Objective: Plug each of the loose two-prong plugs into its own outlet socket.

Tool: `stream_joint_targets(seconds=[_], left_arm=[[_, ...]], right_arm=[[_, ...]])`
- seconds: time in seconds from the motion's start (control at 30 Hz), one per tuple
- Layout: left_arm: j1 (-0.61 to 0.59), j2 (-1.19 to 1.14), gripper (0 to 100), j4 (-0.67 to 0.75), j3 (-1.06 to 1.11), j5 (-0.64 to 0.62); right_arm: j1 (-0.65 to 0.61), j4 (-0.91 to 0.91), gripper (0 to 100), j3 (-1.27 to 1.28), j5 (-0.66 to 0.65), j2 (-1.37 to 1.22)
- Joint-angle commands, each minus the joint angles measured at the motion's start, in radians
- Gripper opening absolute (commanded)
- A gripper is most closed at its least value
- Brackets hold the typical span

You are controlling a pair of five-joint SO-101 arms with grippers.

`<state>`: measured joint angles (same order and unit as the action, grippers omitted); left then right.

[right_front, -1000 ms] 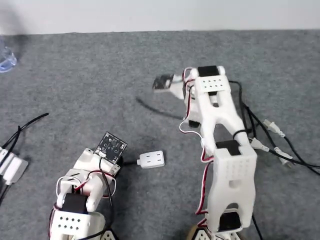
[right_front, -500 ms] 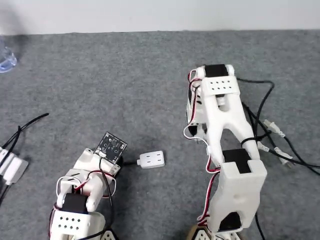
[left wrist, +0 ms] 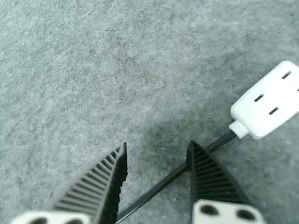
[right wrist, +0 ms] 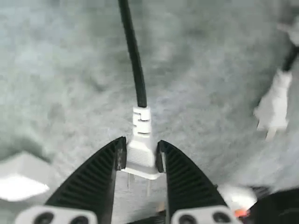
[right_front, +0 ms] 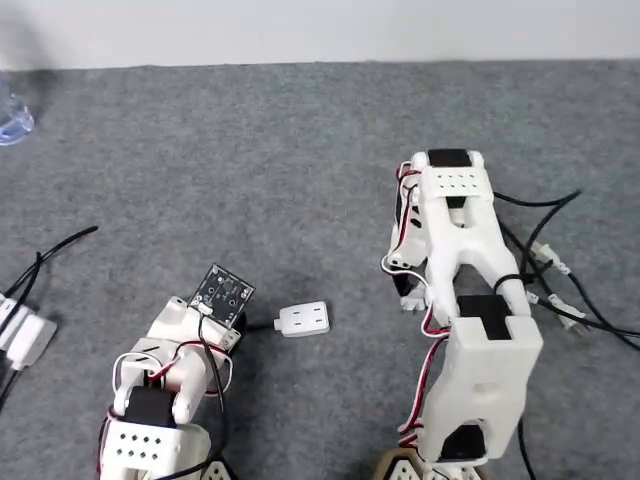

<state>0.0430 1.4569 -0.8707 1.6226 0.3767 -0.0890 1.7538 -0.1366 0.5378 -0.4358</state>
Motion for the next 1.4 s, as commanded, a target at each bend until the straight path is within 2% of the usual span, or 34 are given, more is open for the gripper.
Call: stream_joint_targets(seconds=[0.0,0.23,0.3,0.4,0.47,0.57,0.7,0.8,0.9,1.1,1.27,1.37], left_arm=[[0.006,0.009,20,0.028,-0.004,0.012],[0.023,0.009,20,0.028,-0.002,0.012],[0.023,0.009,20,0.028,-0.002,0.012],[0.023,0.009,20,0.028,-0.002,0.012],[0.023,0.009,20,0.028,-0.002,0.012],[0.023,0.009,20,0.028,-0.002,0.012],[0.023,0.009,20,0.028,-0.002,0.012],[0.023,0.009,20,0.028,-0.002,0.012],[0.023,0.009,20,0.028,-0.002,0.012],[0.023,0.009,20,0.028,-0.002,0.014],[0.025,0.009,20,0.028,-0.002,0.014],[0.025,0.009,20,0.028,-0.002,0.014]], right_arm=[[-0.028,0.041,0.8,-0.003,0.043,0.005],[-0.053,0.041,3.2,0.028,-0.023,0.002],[-0.065,0.041,11.6,0.038,-0.063,0.004],[-0.07,0.042,31.0,0.058,-0.063,0.004],[-0.082,0.042,37.8,0.066,-0.069,0.004],[-0.107,0.042,34.1,0.055,-0.17,0.018],[-0.137,0.044,23.9,0.005,-0.319,0.081],[-0.117,0.042,14.2,-0.011,-0.534,0.157],[-0.051,0.041,0.9,-0.009,-0.819,0.216],[0.122,0.041,0.9,0.106,-1.372,0.225],[0.283,0.041,0.8,0.213,-1.992,0.236],[0.348,0.041,0.8,0.255,-2.208,0.236]])
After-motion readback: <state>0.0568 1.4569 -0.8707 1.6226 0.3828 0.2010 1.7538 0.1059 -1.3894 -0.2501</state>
